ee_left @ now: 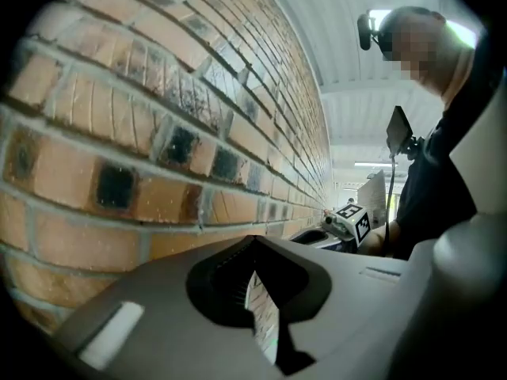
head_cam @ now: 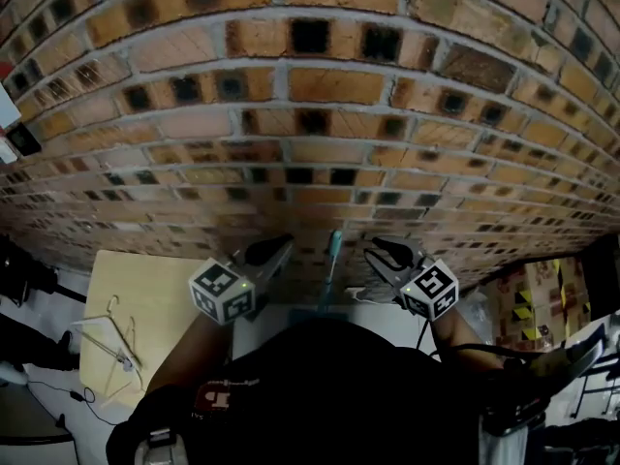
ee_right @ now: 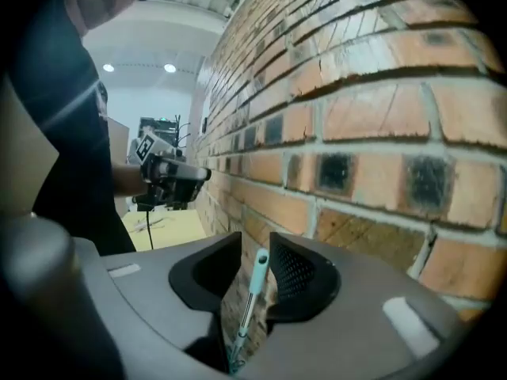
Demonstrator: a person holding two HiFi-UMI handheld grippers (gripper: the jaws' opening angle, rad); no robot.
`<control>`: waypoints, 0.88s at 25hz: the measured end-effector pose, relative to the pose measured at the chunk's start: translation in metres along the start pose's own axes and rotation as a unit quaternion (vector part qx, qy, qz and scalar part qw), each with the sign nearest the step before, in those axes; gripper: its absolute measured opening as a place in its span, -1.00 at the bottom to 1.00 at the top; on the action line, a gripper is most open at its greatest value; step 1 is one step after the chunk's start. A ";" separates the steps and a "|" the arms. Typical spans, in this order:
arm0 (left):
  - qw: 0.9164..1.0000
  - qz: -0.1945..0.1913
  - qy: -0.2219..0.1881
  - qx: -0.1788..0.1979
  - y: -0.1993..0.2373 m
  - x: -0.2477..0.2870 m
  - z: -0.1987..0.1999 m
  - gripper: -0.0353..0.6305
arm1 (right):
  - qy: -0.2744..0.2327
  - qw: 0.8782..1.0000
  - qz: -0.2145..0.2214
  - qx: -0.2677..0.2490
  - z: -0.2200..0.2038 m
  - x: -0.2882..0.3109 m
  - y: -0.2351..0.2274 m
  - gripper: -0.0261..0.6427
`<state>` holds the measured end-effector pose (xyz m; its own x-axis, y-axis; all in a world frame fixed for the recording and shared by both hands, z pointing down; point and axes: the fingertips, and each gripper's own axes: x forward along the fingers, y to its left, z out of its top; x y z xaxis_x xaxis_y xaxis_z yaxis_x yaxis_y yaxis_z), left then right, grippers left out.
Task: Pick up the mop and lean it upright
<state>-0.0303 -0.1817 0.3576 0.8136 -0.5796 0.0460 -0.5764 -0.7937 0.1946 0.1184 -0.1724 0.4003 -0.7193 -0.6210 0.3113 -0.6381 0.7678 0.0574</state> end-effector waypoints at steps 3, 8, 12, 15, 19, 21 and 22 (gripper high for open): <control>1.000 0.004 -0.012 0.020 -0.004 -0.007 0.024 -0.89 | -0.038 0.999 -0.004 0.005 0.044 -0.019 -0.006 -0.69; 0.999 0.006 -0.020 0.031 -0.010 -0.013 0.050 -0.89 | -0.081 0.996 -0.029 0.035 0.092 -0.045 -0.026 -0.88; 0.999 0.005 -0.025 0.032 -0.014 -0.016 0.059 -0.89 | -0.108 0.993 -0.031 0.047 0.113 -0.056 -0.028 -0.88; 0.999 0.008 -0.029 0.031 -0.013 -0.018 0.062 -0.89 | -0.111 0.992 -0.025 0.055 0.115 -0.055 -0.030 -0.89; 0.999 0.009 -0.026 0.030 -0.012 -0.017 0.061 -0.89 | -0.104 0.992 -0.016 0.065 0.111 -0.049 -0.030 -0.89; 0.999 0.009 -0.023 0.030 -0.011 -0.016 0.059 -0.89 | -0.102 0.993 -0.013 0.059 0.111 -0.048 -0.028 -0.89; 0.999 0.009 -0.021 0.030 -0.011 -0.015 0.059 -0.89 | -0.102 0.993 -0.011 0.057 0.112 -0.047 -0.028 -0.89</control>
<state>-0.0411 -0.1752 0.2971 0.7996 -0.6005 0.0069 -0.5958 -0.7917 0.1351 0.1393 -0.1821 0.2781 -0.7379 -0.6655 0.1124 -0.6731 0.7380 -0.0487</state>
